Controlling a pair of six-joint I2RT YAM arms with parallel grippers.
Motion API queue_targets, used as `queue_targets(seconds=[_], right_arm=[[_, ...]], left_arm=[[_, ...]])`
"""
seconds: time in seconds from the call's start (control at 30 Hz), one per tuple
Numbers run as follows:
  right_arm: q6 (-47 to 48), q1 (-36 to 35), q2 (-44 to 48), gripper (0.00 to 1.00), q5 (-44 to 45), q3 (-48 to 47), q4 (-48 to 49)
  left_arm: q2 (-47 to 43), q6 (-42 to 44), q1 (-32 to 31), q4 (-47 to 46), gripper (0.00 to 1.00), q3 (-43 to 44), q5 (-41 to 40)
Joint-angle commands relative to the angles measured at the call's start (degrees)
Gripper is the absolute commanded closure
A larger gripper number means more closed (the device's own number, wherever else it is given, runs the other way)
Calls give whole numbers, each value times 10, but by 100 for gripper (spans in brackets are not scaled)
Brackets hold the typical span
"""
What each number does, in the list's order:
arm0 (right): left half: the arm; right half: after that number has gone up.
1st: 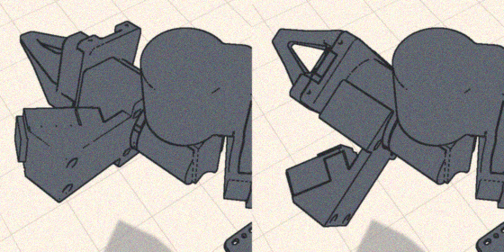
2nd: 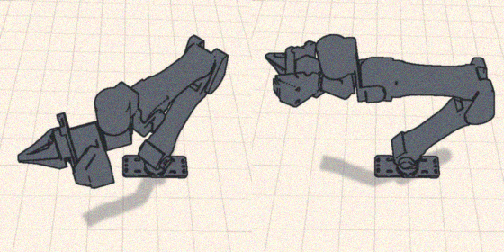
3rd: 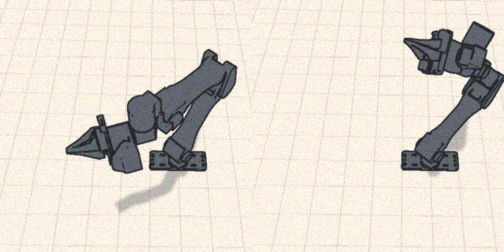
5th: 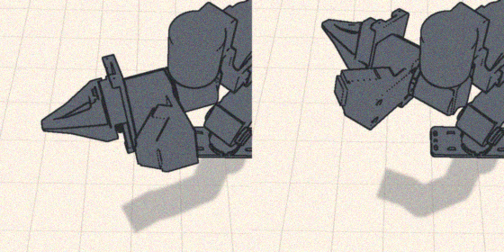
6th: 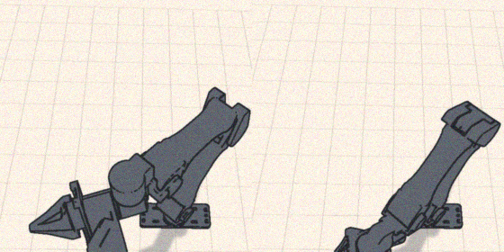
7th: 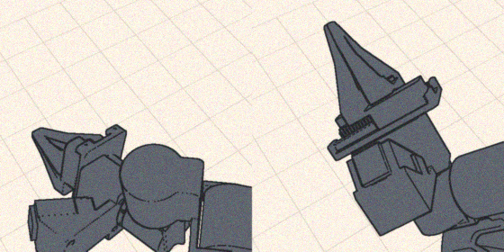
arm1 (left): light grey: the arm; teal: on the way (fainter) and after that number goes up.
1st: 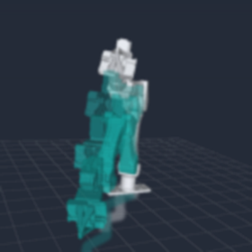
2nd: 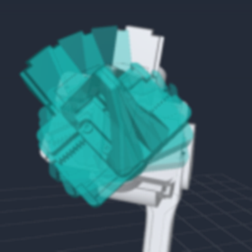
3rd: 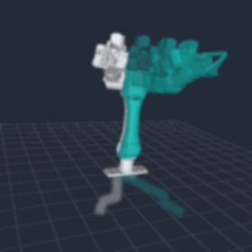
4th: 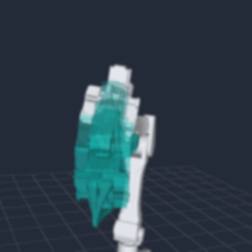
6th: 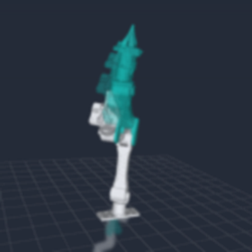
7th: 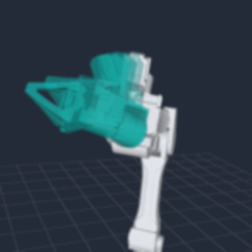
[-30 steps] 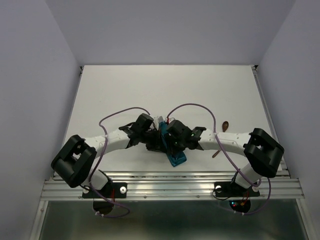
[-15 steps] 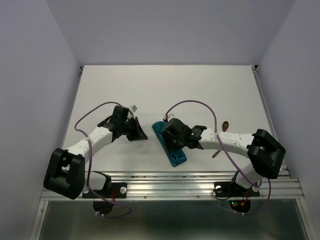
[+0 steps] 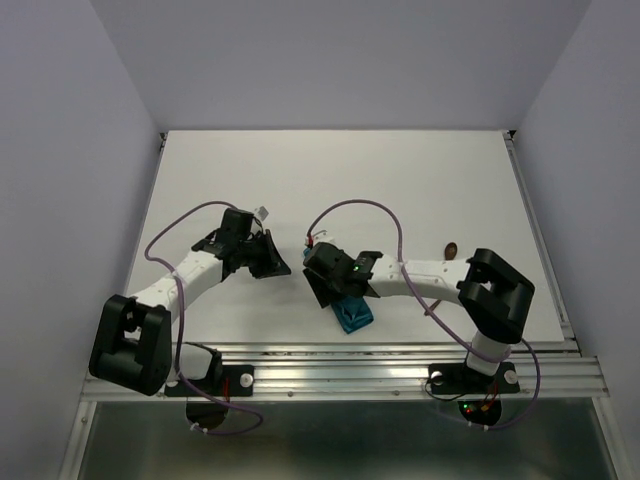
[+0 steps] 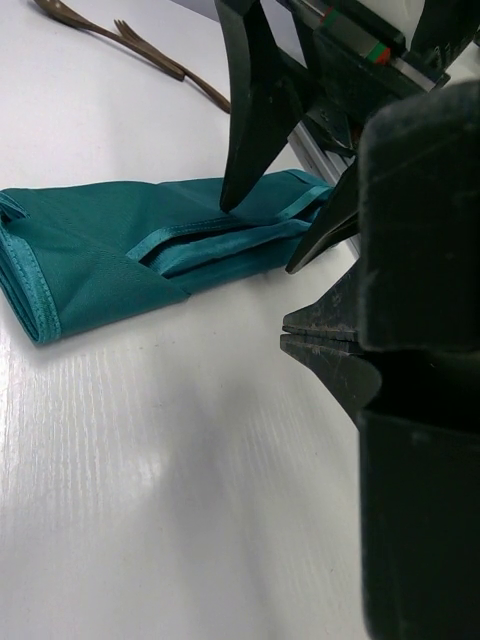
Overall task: Fold the napkin into a case and place the utensils inside
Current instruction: Pick up the smaller rectangle-folded napkin from the center of the board.
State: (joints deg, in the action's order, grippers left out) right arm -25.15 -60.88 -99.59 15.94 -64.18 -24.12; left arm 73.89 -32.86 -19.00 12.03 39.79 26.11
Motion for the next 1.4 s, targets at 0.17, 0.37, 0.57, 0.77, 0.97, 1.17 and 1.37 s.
queue_targets(seconds=[0.17,0.37,0.57,0.77,0.97,1.17,1.37], right_arm=[[14,-14,-38,38,38,-33,-19],[7,-25,-67,41,51,-43,-27],[-20,-25,-90,66,84,-56,-51],[-32,-25,-105,97,69,-67,-44],[-12,4,-87,99,19,-53,22],[-3,73,-70,99,-95,-41,124],[-3,105,-96,99,-189,-74,193]], left_arm=[[10,13,2,-12,100,13,-2],[16,16,3,-17,100,8,-2],[17,15,3,-24,100,2,-1],[15,14,4,-25,100,2,-4],[4,24,34,-15,100,8,-9],[-23,41,85,4,100,24,-17],[-17,62,115,24,100,48,-23]])
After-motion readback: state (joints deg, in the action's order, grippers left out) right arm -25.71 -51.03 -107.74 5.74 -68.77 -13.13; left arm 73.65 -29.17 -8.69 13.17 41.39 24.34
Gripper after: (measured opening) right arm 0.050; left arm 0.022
